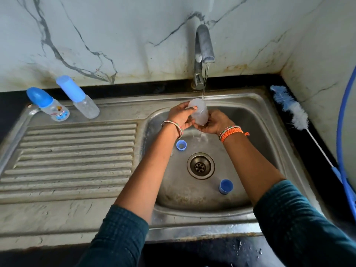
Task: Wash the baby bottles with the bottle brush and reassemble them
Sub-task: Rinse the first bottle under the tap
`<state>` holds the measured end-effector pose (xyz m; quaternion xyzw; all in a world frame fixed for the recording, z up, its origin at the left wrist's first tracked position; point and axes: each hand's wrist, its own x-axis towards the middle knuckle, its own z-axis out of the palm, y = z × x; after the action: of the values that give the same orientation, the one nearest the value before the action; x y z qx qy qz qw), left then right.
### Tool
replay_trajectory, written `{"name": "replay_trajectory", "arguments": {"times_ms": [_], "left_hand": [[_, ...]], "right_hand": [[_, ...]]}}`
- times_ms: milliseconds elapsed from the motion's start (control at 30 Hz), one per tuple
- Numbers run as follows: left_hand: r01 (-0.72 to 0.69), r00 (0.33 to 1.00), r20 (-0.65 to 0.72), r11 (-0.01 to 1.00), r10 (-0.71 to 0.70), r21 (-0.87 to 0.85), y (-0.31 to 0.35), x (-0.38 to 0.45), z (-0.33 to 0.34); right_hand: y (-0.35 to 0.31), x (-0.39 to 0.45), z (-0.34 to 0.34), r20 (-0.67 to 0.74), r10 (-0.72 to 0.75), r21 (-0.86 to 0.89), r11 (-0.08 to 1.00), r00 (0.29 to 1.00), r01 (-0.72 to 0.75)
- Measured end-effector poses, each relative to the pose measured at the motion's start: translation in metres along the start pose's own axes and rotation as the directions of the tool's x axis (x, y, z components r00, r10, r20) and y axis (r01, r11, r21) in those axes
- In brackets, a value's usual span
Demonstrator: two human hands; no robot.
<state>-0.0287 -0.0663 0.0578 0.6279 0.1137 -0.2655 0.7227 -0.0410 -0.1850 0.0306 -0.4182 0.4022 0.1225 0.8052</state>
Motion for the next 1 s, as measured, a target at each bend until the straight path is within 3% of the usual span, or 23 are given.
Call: {"name": "replay_trajectory", "arguments": {"times_ms": [167,333,433,633,733,833,1000], "left_hand": [[0.048,0.999,-0.011,0.999,-0.048,0.021,-0.004,-0.009,0.005],[-0.022,0.999,-0.046,0.994,0.027,0.109,-0.009,-0.014,0.002],[-0.020,0.999,0.044,0.984,0.012,0.174,-0.012,-0.025,-0.004],[0.271,0.927,0.143,0.884,-0.346,0.382,-0.032,-0.057,-0.037],[0.211,0.927,0.221,0.910,-0.302,0.357,-0.018,-0.076,-0.069],[0.103,0.916,0.329,0.928,-0.229,0.359,0.014,-0.100,-0.117],[-0.018,0.888,0.414,0.884,-0.200,0.466,0.062,-0.143,-0.223]], "right_hand": [[0.001,-0.009,-0.012,-0.074,-0.076,-0.133,0.989,0.994,0.066],[0.005,-0.033,-0.026,0.181,-0.015,-0.070,0.997,0.983,0.028],[0.015,-0.054,-0.029,0.241,-0.077,-0.095,0.990,0.967,0.103],[0.067,-0.085,-0.026,0.110,0.067,-0.128,0.990,0.992,-0.053],[0.080,-0.105,-0.001,0.074,-0.031,-0.179,0.983,0.997,0.044],[0.092,-0.132,0.035,0.126,-0.138,-0.208,0.965,0.982,0.162],[0.133,-0.183,0.112,0.247,-0.143,-0.311,0.925,0.959,0.218]]}}
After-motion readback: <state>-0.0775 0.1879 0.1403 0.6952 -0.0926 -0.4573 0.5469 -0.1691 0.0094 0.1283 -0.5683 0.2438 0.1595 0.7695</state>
